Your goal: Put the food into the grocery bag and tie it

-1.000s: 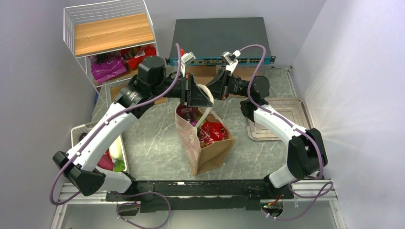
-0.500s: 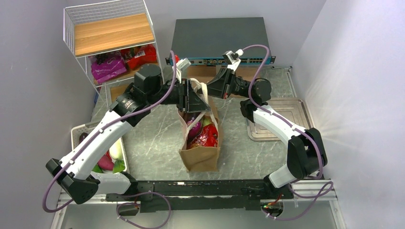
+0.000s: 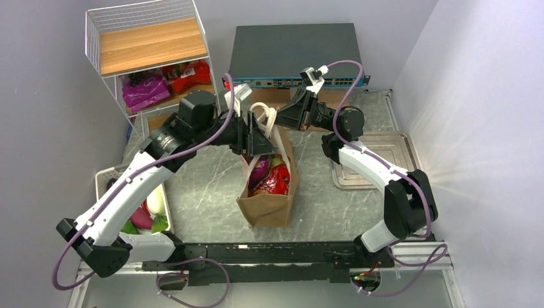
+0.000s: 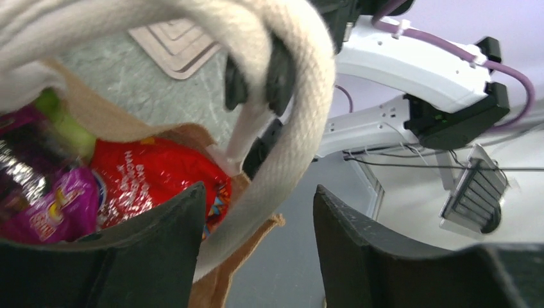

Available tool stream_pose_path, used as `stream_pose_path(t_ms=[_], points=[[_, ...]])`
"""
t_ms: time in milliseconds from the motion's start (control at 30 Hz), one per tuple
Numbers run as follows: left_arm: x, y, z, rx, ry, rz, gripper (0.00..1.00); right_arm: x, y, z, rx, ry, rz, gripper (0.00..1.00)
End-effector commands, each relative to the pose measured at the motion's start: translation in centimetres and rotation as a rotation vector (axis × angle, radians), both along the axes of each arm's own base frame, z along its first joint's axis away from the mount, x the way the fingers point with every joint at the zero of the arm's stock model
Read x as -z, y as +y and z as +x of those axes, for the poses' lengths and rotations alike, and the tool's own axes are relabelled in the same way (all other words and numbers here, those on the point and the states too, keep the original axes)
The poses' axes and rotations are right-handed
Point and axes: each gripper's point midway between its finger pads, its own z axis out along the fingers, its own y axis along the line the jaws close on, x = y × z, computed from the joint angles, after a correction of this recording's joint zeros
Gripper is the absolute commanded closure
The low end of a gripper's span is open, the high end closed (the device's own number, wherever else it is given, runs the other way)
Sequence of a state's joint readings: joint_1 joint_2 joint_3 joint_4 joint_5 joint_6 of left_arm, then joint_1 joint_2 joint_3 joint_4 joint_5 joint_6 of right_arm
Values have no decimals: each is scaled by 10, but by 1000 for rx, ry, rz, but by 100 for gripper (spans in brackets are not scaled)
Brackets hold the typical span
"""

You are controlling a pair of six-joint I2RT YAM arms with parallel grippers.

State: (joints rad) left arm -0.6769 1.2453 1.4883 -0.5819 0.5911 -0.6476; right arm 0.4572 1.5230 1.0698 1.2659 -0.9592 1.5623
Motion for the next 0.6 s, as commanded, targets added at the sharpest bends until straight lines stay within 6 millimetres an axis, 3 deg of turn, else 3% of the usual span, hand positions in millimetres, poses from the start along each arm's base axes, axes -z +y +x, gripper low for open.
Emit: stream_pose_path(t_ms=[0,333,567], points=[[-26,35,-4,-144,-97,50,33,-85,-32,-30,82,-219,287,100],[-15,86,9,-401,-174,156,32,-85,-32,-32,65,-216,297,100],[-17,80,47,-473,-302,167,34,-85,-29,-37,37,-216,288,100]])
